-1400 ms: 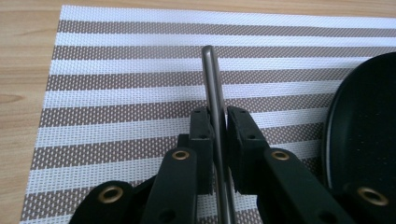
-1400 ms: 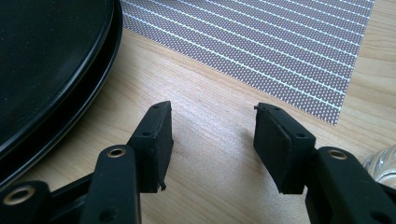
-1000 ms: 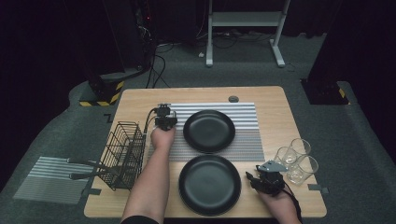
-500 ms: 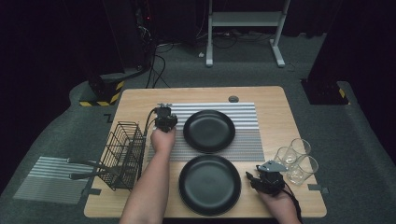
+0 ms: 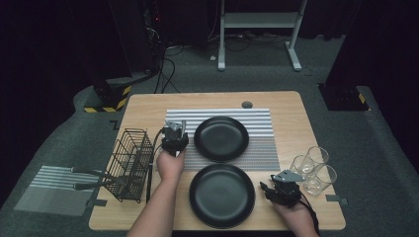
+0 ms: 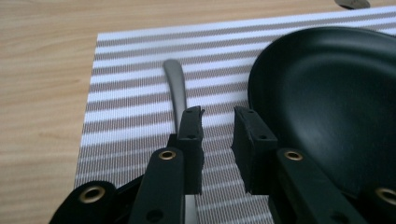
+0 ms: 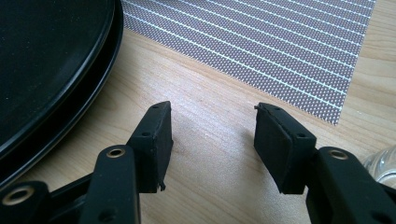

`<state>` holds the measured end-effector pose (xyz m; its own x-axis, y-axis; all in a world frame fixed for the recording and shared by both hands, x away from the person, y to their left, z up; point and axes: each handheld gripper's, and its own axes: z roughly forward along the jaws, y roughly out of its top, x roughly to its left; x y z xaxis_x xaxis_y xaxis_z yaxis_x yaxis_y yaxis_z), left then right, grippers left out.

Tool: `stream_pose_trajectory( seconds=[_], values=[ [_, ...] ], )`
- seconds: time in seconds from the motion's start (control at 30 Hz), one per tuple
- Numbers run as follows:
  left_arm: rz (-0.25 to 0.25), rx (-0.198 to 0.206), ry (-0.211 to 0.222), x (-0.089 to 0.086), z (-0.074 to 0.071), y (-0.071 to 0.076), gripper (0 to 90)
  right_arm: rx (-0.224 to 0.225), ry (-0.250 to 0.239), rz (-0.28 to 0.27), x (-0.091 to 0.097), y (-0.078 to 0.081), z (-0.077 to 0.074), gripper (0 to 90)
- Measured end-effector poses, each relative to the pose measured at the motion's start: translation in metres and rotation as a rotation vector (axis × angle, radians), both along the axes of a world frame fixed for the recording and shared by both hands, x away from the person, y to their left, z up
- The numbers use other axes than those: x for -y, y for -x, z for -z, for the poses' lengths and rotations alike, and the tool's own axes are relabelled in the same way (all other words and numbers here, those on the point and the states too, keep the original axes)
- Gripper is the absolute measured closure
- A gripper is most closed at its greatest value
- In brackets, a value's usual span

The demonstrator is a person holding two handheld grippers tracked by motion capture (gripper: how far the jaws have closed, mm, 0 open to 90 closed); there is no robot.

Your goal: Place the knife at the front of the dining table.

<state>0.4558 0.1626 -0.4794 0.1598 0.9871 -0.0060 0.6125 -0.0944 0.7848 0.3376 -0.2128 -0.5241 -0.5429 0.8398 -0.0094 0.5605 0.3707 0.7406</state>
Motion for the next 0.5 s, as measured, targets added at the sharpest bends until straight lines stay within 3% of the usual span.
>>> stream_pose_trajectory(
  seconds=[0.1,0.27,0.5],
  values=[
    [0.002,-0.005,-0.018,0.0,0.004,0.009,72.8,-0.001,0.003,-0.002,0.0,0.0,0.0,46.3],
    [0.006,0.019,-0.009,0.0,0.006,0.021,74.0,0.001,0.004,-0.004,0.0,0.0,0.0,46.3],
    [0.016,0.036,-0.041,-0.007,0.013,0.047,79.7,0.004,0.005,-0.007,0.001,0.0,0.0,46.2]
  ],
)
